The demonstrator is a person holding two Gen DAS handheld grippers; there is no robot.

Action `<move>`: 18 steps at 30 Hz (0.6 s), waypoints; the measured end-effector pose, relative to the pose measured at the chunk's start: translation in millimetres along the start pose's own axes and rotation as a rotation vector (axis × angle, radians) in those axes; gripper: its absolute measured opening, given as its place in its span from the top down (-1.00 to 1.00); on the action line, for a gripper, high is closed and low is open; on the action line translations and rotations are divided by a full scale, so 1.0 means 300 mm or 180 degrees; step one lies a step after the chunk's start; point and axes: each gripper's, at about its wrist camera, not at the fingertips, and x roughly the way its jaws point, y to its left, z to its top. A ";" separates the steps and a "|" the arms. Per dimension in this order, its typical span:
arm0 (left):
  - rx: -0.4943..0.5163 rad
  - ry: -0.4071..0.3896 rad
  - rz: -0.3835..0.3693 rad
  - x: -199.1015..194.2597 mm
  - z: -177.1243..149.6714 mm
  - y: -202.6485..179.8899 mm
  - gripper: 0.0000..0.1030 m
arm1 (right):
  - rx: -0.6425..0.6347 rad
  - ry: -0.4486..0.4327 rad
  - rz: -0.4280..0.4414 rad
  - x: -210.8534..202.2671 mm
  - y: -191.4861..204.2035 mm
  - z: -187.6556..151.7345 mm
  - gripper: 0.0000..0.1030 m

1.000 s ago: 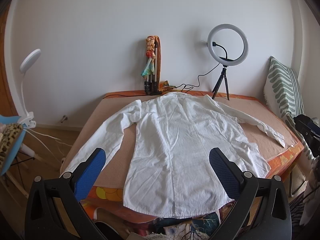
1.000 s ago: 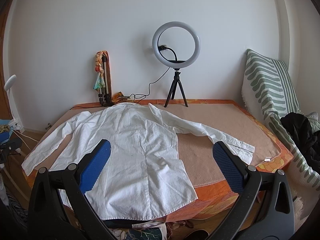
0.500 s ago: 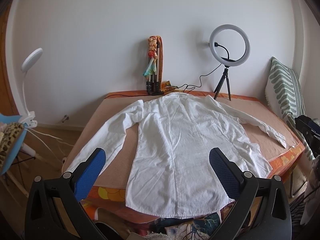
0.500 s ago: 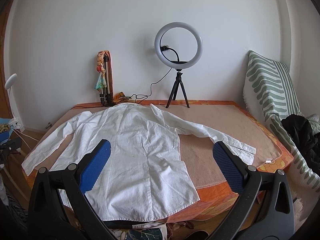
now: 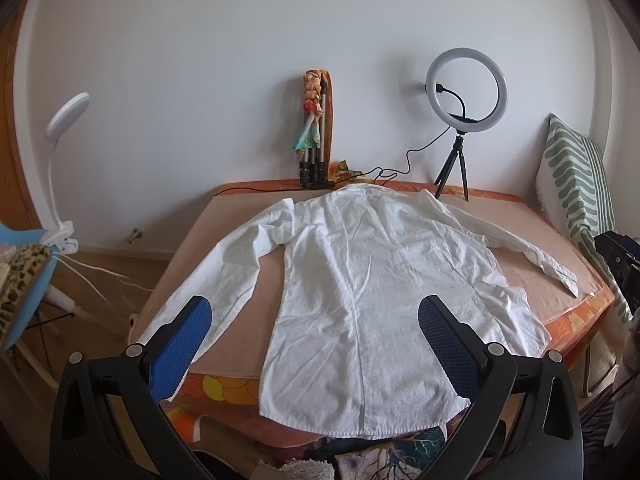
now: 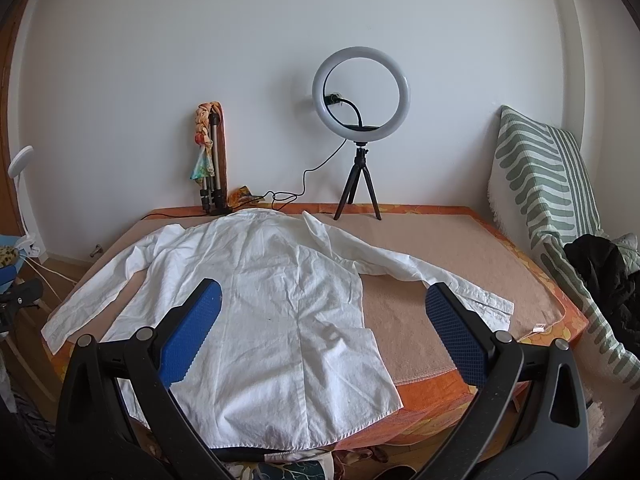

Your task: Fold small clothes

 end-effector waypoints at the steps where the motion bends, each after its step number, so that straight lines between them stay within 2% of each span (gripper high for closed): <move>1: -0.0005 0.0004 0.0010 0.003 0.000 0.002 -1.00 | -0.0009 0.0002 0.0002 0.006 0.010 0.008 -1.00; 10: -0.0092 0.0036 0.0038 0.027 -0.001 0.079 -1.00 | -0.0102 0.0007 0.0067 0.058 0.067 0.026 -1.00; 14: -0.0144 0.0064 -0.0034 0.046 -0.003 0.147 -0.98 | -0.0204 0.0045 0.0186 0.105 0.119 0.050 -1.00; 17: -0.0176 0.0128 0.0022 0.074 -0.008 0.226 -0.90 | -0.0257 0.0072 0.0332 0.145 0.164 0.071 -1.00; 18: -0.0191 0.0165 0.0029 0.087 -0.013 0.255 -0.82 | -0.0290 0.0087 0.0406 0.163 0.183 0.080 -1.00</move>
